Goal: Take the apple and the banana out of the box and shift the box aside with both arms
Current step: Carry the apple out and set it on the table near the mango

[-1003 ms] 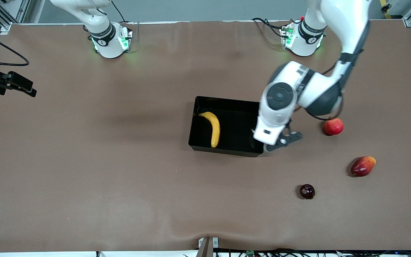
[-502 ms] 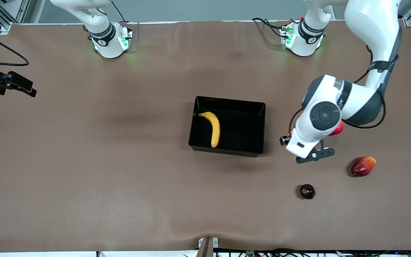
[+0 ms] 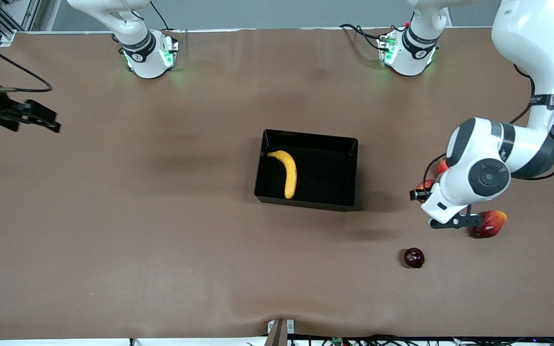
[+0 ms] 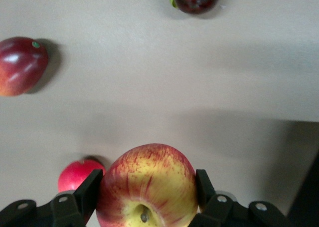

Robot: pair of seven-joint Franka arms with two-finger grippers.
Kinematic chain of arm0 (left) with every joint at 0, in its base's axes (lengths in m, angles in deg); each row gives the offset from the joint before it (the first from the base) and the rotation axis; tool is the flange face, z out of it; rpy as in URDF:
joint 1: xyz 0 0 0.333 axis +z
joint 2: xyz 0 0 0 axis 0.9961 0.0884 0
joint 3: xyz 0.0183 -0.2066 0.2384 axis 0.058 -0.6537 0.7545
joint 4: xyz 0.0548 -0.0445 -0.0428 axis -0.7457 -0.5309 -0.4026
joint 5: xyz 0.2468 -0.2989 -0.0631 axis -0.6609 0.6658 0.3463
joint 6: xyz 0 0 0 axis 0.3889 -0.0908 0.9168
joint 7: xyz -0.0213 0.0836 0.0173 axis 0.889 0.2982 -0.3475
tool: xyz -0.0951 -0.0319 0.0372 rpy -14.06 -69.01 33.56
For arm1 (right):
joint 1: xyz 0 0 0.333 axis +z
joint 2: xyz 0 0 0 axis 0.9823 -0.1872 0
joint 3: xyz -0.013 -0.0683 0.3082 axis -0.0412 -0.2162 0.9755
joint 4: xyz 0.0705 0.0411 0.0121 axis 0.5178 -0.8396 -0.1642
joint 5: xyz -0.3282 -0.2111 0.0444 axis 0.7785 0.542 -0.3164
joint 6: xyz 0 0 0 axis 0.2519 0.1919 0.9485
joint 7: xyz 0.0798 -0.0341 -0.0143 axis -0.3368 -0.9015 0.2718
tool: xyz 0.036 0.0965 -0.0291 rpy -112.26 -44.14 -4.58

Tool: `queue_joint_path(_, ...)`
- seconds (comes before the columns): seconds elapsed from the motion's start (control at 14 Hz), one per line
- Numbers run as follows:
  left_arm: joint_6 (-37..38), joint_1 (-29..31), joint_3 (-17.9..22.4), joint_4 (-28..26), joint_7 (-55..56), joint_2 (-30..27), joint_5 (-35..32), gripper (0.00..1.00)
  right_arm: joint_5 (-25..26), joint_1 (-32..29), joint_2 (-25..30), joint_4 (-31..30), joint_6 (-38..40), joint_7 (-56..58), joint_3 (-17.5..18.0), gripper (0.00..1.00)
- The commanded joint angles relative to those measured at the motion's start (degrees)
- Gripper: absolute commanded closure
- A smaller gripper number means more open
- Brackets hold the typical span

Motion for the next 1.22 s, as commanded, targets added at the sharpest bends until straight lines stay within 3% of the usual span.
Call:
queue_joint_path(0.0, -3.2, 1.7, -0.5, -1.1, -1.9, 2.2, -1.4, 1.0, 0.8, 1.9, -1.2, 0.5, -0.2, -0.2, -0.2, 0.0)
queue_joint_path(0.72, -19.4, 6.6, -0.4, -10.3, -3.4, 6.0, -2.2, 1.0, 0.1, 1.1, -1.4, 1.1, -0.2, -0.4, -0.2, 0.0)
queue_joint_path(0.93, -21.3, 6.5, -0.2, -10.6, -3.3, 7.1, -2.2, 1.0, 0.1, 0.9, -1.4, 1.1, -0.2, -0.5, -0.3, 0.0)
queue_joint_path(1.0, -21.3, 6.5, -0.3, -10.6, -3.3, 7.1, -2.2, 0.85, 0.1, 0.9, -1.4, 1.1, -0.2, -0.5, -0.3, 0.0)
queue_joint_path(1.08, -21.2, 6.5, -0.3, -10.5, -2.8, 7.1, -2.1, 0.3, 0.0, 0.9, -1.5, 1.1, -0.2, -0.5, -0.3, 0.0)
queue_joint_path(1.15, -21.1, 6.7, -0.4, -10.5, -2.4, 6.7, -2.1, 0.0, 0.0, 0.9, -1.5, 1.1, -0.2, -0.6, -0.3, 0.0)
